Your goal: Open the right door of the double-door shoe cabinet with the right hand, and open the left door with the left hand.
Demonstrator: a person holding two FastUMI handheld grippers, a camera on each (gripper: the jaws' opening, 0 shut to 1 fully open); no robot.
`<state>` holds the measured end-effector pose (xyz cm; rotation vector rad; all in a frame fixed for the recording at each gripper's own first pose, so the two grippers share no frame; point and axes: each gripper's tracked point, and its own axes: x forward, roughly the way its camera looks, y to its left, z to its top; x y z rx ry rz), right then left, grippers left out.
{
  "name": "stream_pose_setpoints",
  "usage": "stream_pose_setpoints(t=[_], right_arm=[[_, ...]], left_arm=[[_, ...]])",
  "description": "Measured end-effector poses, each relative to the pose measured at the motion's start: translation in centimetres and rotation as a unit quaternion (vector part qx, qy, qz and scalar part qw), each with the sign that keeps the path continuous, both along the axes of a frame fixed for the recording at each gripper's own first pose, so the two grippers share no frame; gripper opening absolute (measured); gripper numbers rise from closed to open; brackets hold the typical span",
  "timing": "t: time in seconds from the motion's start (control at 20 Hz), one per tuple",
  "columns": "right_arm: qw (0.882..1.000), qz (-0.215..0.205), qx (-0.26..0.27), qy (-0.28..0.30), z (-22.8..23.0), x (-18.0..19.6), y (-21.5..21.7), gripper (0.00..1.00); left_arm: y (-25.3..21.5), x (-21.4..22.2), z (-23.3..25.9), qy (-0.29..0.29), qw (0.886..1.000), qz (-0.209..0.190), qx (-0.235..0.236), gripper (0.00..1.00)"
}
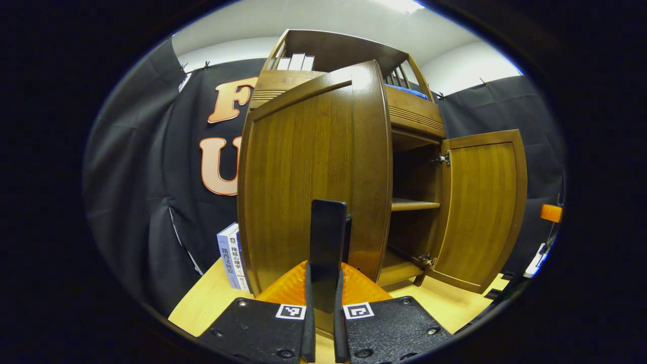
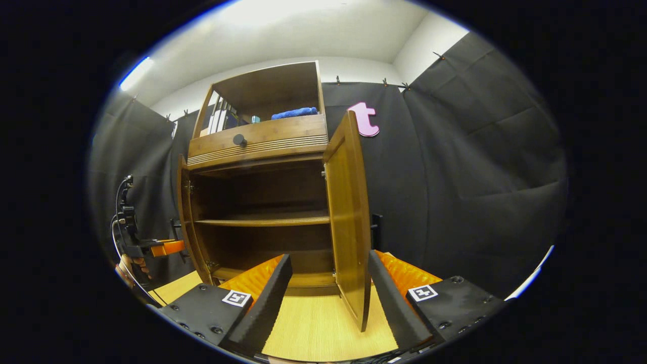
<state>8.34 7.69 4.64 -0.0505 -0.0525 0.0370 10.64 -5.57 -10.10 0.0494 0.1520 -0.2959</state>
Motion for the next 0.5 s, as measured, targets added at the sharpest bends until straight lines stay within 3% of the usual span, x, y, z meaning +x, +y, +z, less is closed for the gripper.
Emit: stream_pose_setpoints(t=[0.5], right_arm=[[1.0, 0.027, 0.001, 0.015, -1.3, -0.3, 3.3, 0.98]], left_arm=[[4.3, -1.5, 0.5, 0.001, 1.0, 0.013, 0.002, 0.1]])
